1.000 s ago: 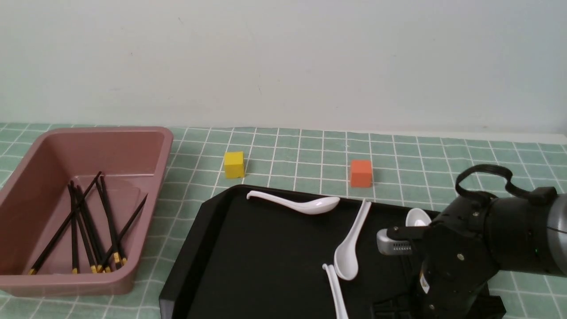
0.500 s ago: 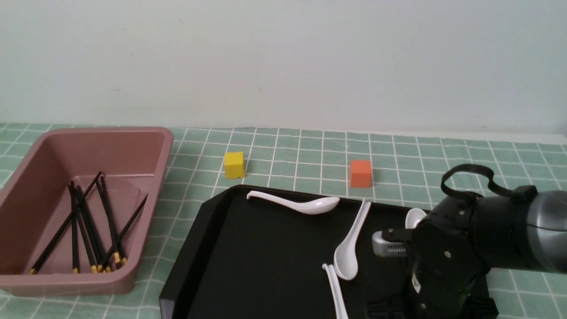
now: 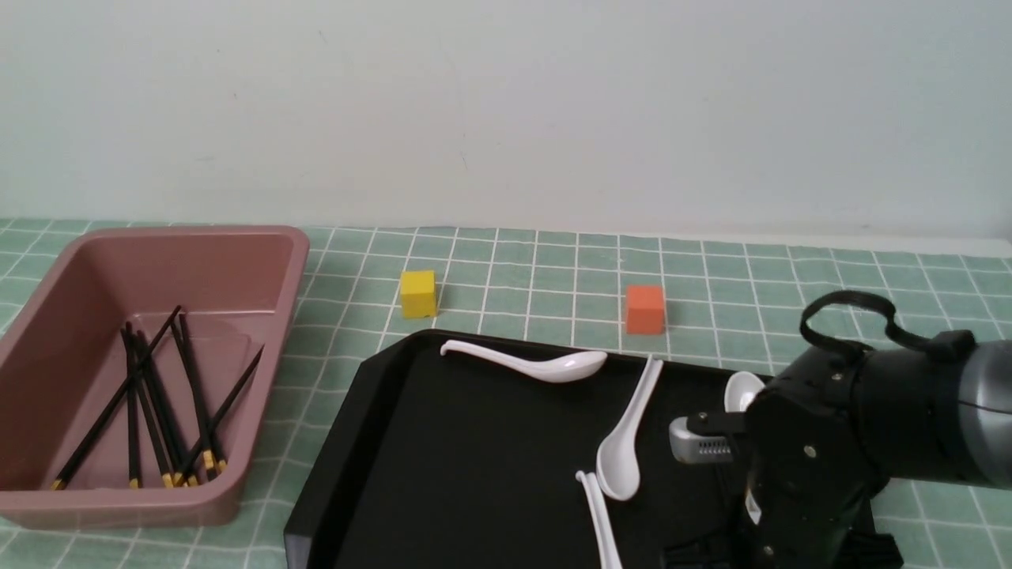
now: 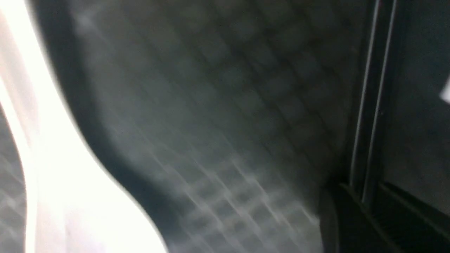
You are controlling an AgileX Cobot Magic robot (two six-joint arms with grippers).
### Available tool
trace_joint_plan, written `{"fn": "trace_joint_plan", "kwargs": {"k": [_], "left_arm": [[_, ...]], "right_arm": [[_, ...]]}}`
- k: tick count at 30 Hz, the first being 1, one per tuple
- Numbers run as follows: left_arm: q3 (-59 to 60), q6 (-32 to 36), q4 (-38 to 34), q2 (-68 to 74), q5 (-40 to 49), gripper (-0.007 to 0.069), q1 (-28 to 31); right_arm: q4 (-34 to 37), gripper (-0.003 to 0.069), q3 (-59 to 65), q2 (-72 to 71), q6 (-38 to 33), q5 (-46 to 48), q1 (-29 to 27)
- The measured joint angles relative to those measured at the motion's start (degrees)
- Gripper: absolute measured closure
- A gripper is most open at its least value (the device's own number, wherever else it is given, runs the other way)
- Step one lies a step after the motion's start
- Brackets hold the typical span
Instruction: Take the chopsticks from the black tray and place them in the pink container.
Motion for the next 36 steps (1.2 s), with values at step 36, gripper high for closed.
{"fn": "trace_joint_plan", "kwargs": {"k": [36], "left_arm": [[0.0,0.0,0.0,0.0,0.0,0.0386,0.0]], "right_arm": [[89.5,0.0496,-64.5,38.5,-98.0,-16.2,12.9]]}}
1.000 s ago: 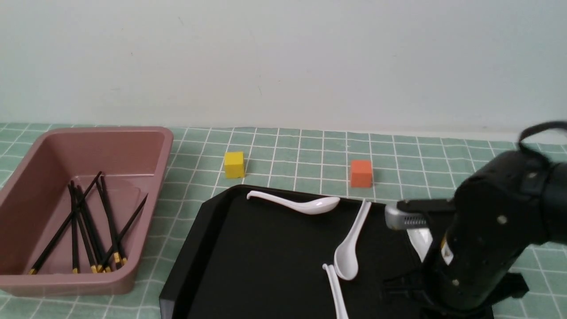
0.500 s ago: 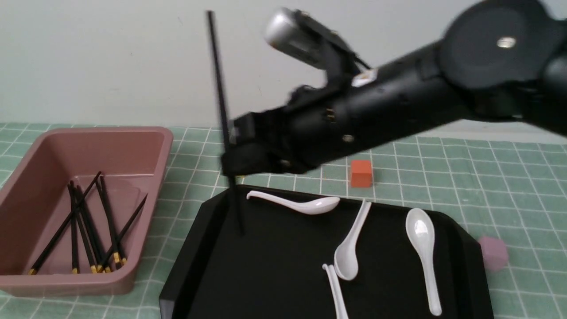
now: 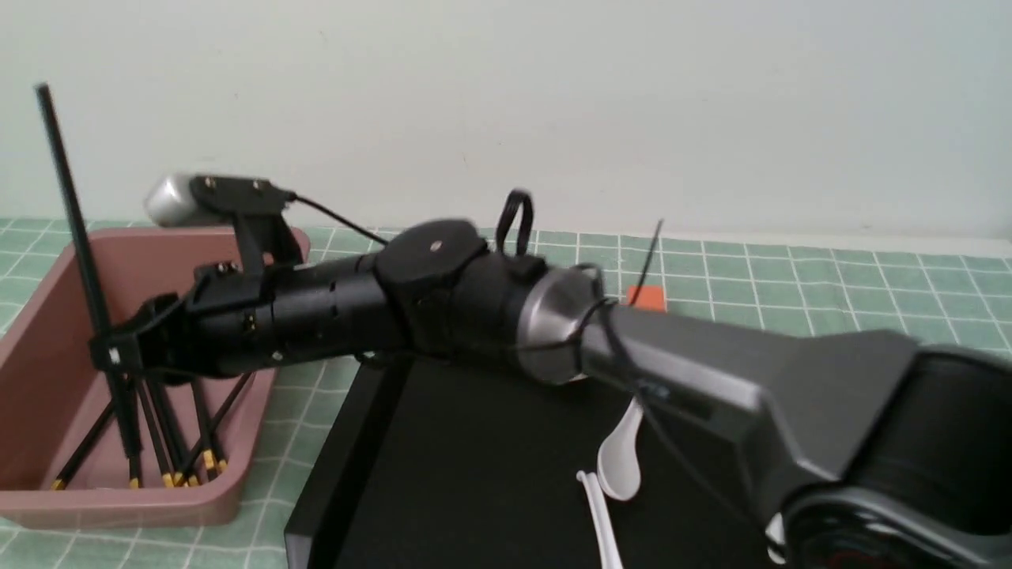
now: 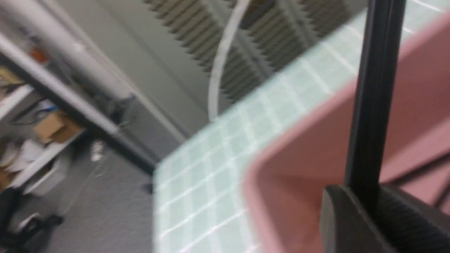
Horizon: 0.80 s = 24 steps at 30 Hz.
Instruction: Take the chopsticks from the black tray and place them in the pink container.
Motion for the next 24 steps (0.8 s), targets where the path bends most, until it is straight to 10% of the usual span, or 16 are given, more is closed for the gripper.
{"fn": "trace_joint_plan", "kwargs": {"k": [9,24], "left_arm": [[0.0,0.0,0.0,0.0,0.0,0.0386,0.0],[0.0,0.0,0.0,0.0,0.0,0.0386,0.0]], "right_arm": [[-15.2,0.0351,-0.5,-0.1,9.2,0.3,-0.5],[-51.4,0.0671,-0.8,-24.7,37.4,37.1,-7.3]]}}
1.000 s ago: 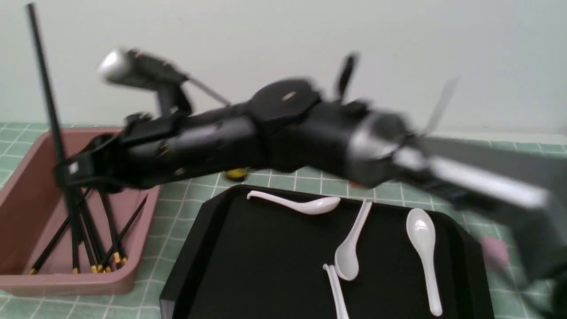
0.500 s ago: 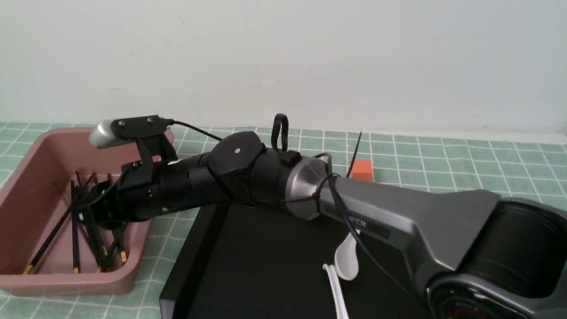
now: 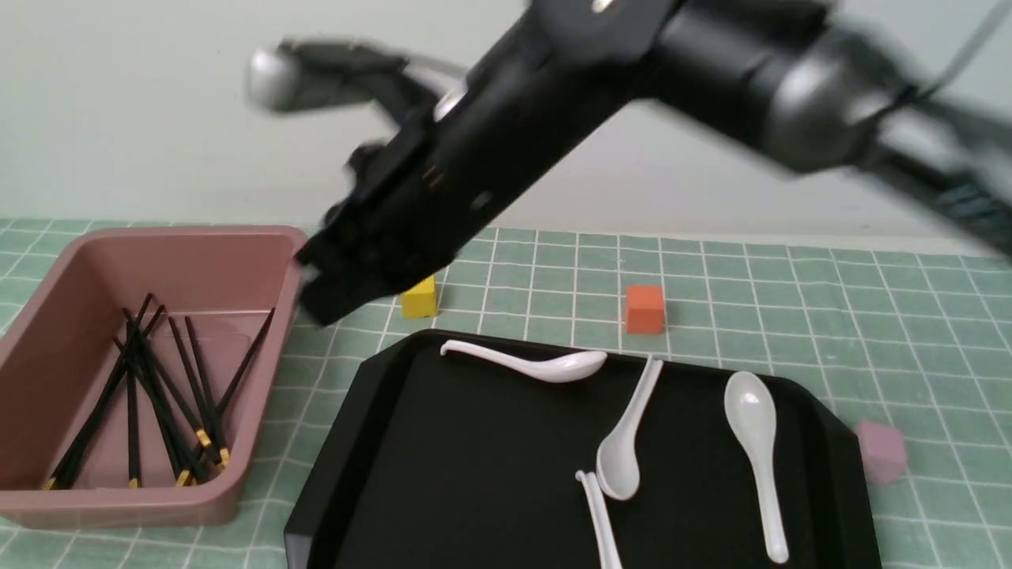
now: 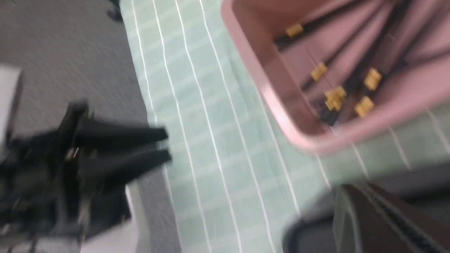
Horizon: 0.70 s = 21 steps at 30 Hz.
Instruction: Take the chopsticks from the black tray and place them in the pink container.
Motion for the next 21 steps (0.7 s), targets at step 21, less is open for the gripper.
{"fn": "trace_joint_plan", "kwargs": {"k": [21], "left_arm": [[0.0,0.0,0.0,0.0,0.0,0.0386,0.0]], "right_arm": [[-33.1,0.0658,50.1,-64.0,17.1,-11.7,-0.8]]}}
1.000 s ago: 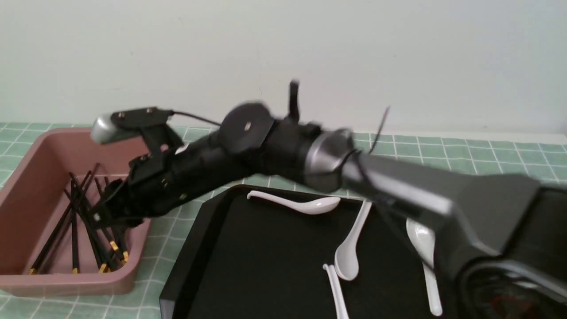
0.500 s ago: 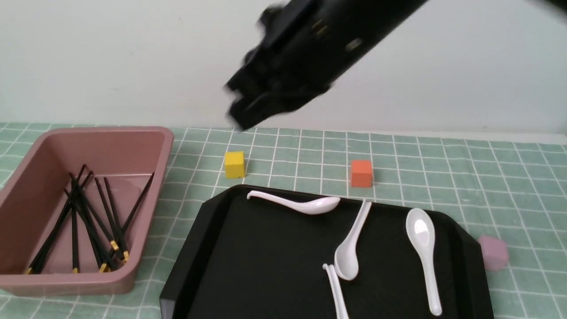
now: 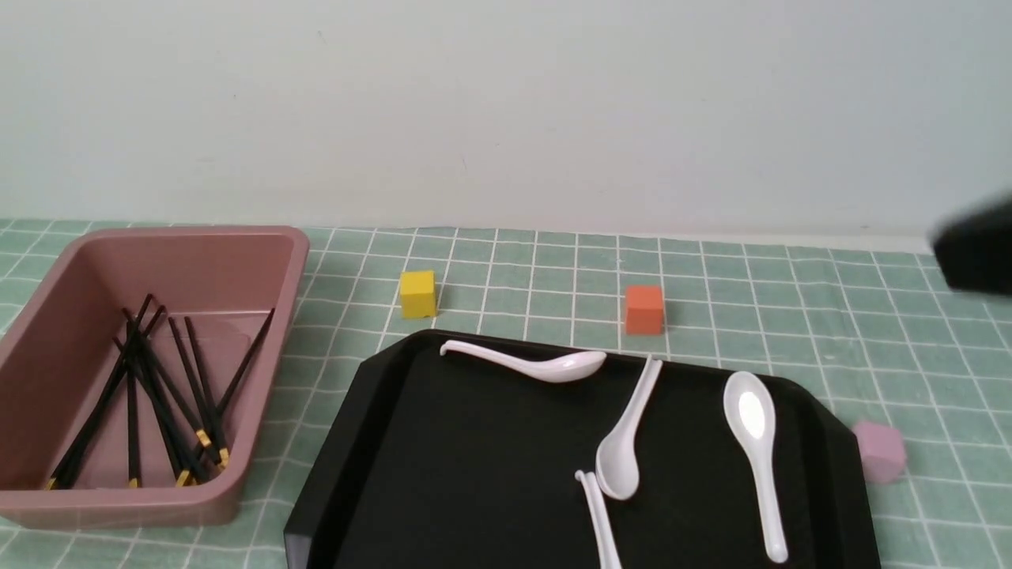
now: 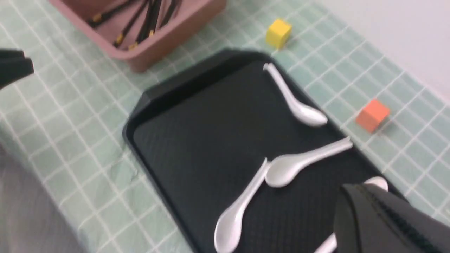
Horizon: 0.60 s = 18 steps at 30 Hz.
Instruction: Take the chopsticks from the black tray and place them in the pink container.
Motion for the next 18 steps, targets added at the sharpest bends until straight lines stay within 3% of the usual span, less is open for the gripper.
{"fn": "trace_joint_plan", "kwargs": {"k": [6,10,14,18], "left_arm": [[0.0,0.0,0.0,0.0,0.0,0.0386,0.0],[0.0,0.0,0.0,0.0,0.0,0.0386,0.0],[0.0,0.0,0.0,0.0,0.0,0.0386,0.0],[0.0,0.0,0.0,0.0,0.0,0.0386,0.0]], "right_arm": [[0.4,0.0658,31.2,-16.5,5.9,-31.0,0.0],[0.2,0.0655,41.7,-18.9,7.1,-44.3,0.0],[0.2,0.0651,45.2,-19.1,7.4,-51.9,0.0],[0.2,0.0647,46.2,-19.1,7.7,-53.4,0.0]]}}
